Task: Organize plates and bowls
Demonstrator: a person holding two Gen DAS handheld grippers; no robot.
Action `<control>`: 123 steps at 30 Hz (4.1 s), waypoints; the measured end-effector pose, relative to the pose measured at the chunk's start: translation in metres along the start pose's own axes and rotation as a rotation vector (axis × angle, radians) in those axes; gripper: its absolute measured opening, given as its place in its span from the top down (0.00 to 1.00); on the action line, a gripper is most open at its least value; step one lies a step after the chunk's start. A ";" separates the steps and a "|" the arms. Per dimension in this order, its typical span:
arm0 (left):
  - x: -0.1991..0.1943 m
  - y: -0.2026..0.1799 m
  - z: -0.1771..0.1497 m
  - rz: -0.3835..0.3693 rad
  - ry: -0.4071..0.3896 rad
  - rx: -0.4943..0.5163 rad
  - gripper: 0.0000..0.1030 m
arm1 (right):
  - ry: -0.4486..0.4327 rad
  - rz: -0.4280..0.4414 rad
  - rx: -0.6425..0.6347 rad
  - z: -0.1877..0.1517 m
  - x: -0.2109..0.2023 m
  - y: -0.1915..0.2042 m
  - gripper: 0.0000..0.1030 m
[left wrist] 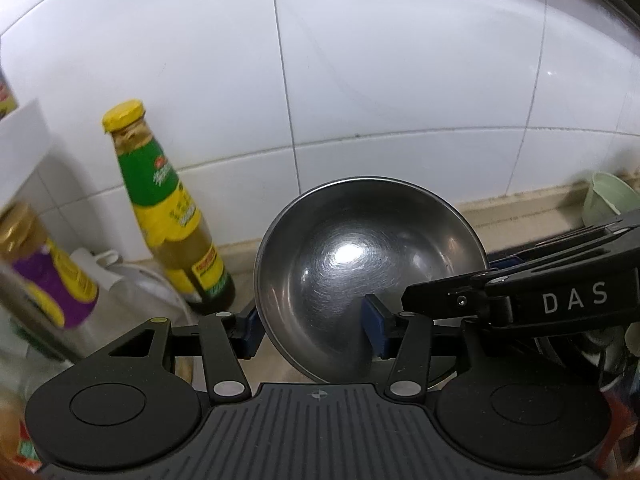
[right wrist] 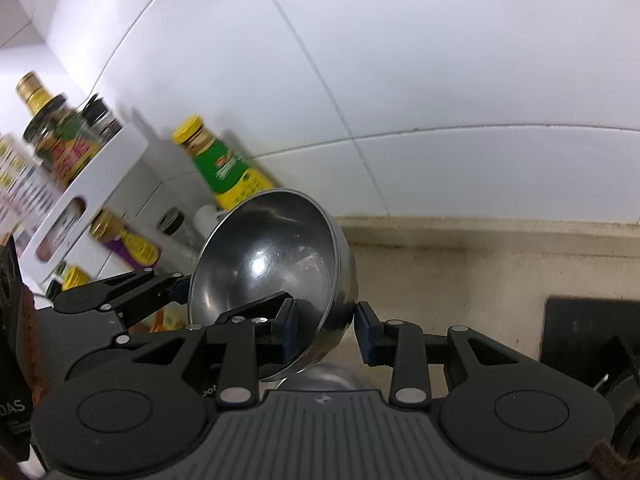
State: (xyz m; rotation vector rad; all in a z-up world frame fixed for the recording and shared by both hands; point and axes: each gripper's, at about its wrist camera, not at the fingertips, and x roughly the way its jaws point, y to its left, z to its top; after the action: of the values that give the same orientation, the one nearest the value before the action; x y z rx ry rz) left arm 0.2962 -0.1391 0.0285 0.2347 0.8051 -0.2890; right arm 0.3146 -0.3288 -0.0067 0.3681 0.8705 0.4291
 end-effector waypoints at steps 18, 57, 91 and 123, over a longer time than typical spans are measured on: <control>0.002 -0.003 -0.057 -0.022 0.098 -0.023 0.42 | 0.111 -0.002 0.007 -0.055 0.018 0.012 0.71; 0.000 0.014 -0.089 -0.046 0.135 -0.054 0.30 | 0.151 -0.103 -0.066 -0.071 0.040 0.009 0.65; 0.081 0.024 -0.134 -0.446 -0.017 0.170 0.09 | 0.220 -0.043 0.024 -0.078 0.101 -0.024 0.37; 0.066 -0.011 -0.094 -0.312 -0.128 0.213 0.00 | 0.133 0.132 0.018 -0.045 0.109 -0.030 0.28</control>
State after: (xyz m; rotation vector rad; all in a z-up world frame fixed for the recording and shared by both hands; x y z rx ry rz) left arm 0.2731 -0.1308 -0.0839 0.2871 0.6828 -0.6785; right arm 0.3476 -0.2936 -0.1186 0.4183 0.9831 0.5732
